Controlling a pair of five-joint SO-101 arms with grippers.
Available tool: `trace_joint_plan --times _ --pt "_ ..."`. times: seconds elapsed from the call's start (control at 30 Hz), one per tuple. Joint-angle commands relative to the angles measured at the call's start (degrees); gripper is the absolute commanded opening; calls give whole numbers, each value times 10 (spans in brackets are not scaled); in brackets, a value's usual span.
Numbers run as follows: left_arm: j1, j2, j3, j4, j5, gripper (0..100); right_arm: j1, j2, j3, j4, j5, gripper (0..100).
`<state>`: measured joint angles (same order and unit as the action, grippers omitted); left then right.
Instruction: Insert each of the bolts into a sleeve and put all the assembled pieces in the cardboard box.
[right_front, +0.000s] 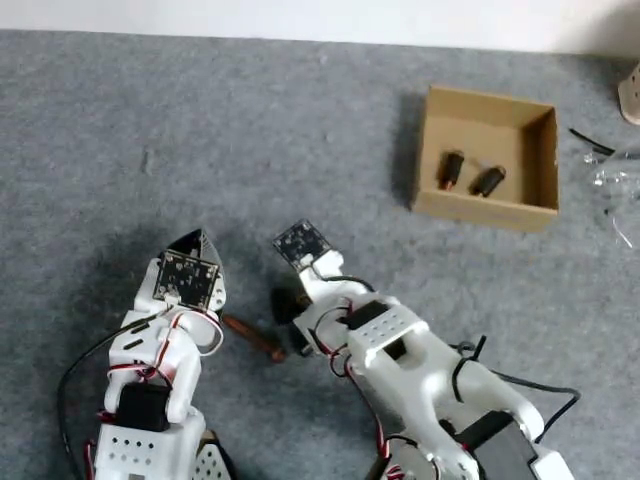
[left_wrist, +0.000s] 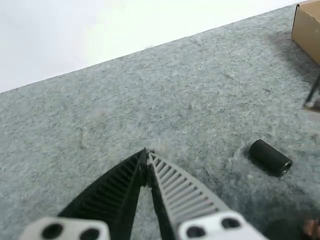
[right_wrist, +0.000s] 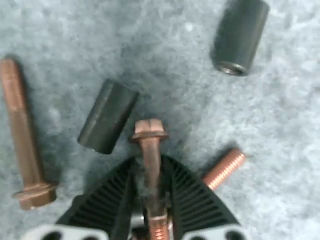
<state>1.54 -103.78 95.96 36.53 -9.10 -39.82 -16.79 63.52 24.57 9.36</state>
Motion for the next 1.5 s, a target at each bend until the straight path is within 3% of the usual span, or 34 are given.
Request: trace_joint_plan --times 0.0,0.33,0.57,0.87,1.03,1.47 --pt "-4 -8 10 -17 1 7 10 -12 0 -1 4 5" --pt "-3 -8 11 -17 1 7 24 -277 109 -5 6 5" --pt "-4 -8 11 -17 1 7 90 -507 206 3 6 4" --pt "-3 -8 11 -18 0 7 185 -660 230 221 8 4" --pt "-3 -8 10 -18 0 7 248 -656 244 226 10 4" --pt "-3 -8 11 -18 0 7 250 -378 175 204 40 4"
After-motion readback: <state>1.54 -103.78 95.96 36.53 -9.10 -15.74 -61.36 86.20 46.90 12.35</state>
